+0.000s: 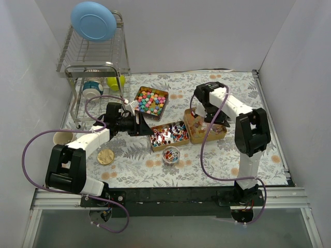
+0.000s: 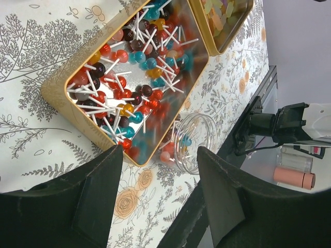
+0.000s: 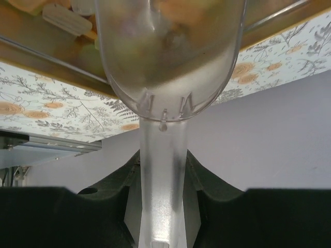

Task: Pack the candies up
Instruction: Scoop the fake candies from the storage box.

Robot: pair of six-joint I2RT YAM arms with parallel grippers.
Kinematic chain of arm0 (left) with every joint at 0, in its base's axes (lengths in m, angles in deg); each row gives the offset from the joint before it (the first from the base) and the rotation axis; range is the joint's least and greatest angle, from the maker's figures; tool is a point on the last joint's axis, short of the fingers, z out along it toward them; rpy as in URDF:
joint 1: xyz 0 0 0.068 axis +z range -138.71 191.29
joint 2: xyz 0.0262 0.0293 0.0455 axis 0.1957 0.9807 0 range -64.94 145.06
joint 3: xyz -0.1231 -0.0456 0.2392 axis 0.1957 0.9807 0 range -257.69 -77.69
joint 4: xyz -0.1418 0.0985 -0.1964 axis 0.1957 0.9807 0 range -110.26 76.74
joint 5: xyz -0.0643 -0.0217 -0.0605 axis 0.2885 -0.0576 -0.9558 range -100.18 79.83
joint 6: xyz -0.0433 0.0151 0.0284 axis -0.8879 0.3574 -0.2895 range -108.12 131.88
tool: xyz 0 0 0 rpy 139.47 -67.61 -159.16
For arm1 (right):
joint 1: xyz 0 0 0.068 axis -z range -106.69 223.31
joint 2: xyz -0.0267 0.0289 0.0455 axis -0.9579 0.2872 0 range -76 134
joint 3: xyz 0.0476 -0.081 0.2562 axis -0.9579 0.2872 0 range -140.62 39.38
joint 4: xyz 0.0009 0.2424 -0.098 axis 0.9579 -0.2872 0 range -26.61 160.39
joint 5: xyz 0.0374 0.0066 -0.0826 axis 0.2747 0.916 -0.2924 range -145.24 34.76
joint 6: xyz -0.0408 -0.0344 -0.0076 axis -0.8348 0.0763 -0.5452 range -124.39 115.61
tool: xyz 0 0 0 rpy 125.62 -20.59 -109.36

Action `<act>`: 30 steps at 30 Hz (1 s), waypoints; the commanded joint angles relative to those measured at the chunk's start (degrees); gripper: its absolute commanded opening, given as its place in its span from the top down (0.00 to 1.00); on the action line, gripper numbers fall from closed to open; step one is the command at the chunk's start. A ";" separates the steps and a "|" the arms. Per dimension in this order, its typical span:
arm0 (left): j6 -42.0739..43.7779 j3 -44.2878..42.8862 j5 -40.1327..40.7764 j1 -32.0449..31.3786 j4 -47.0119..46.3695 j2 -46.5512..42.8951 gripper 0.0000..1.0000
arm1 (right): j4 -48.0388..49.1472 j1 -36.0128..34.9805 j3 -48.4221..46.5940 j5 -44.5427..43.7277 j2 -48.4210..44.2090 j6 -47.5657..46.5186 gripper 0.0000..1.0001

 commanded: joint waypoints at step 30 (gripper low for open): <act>3.54 2.68 1.68 0.35 0.26 -3.85 0.42 | 0.96 -7.59 -28.62 9.94 19.60 -4.59 0.99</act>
